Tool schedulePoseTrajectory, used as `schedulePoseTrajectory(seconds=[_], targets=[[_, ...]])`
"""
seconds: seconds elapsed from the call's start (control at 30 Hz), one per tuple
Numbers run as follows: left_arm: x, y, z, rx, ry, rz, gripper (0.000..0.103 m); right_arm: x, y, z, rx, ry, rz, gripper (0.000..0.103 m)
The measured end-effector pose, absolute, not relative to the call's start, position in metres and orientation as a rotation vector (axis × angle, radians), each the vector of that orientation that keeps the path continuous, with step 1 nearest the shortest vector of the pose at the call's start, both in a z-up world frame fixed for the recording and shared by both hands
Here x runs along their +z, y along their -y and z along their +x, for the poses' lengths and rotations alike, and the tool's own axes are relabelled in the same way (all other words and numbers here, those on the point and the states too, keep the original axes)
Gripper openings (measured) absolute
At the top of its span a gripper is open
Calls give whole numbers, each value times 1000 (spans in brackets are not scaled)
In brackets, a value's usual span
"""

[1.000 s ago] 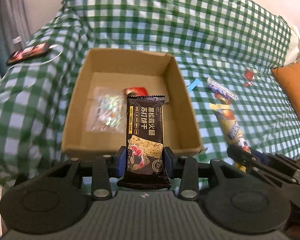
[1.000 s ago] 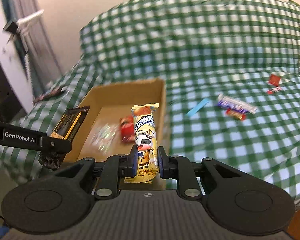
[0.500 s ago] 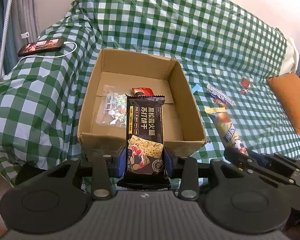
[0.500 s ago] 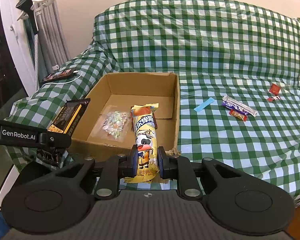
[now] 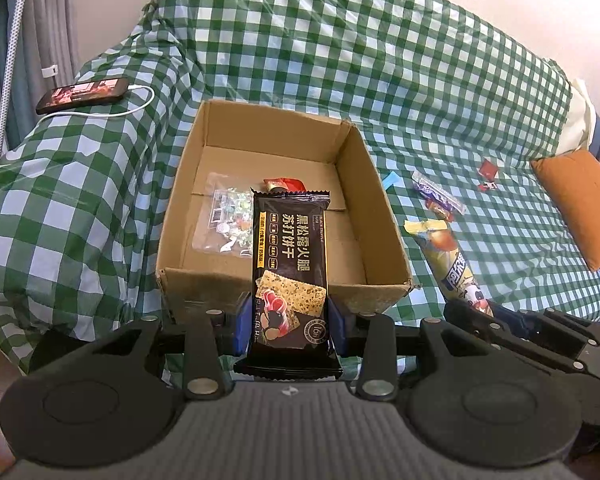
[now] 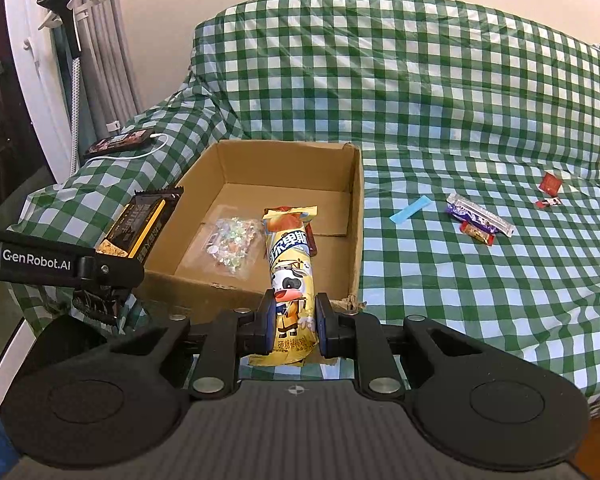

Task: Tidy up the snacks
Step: 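Carry the cracker pack and yellow bar over the box with both tools, then lower both snacks into the box and open both tools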

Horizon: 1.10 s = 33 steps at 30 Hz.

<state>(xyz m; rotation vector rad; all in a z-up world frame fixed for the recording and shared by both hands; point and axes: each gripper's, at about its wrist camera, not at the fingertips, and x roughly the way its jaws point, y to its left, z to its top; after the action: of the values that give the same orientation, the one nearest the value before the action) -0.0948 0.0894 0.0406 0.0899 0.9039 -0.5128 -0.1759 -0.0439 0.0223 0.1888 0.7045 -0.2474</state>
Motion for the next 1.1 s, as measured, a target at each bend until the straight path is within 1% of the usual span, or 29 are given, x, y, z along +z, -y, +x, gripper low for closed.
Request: schedulePoseTrajectory(seconds=[0.5,1.1], targets=[[38,-92,-86,-498,-911,77,43,16,44,-172,-240,-723,186,21],[37,-100,-57,-458,-919,40,43,11,48,-158,-231,-747,166,21]])
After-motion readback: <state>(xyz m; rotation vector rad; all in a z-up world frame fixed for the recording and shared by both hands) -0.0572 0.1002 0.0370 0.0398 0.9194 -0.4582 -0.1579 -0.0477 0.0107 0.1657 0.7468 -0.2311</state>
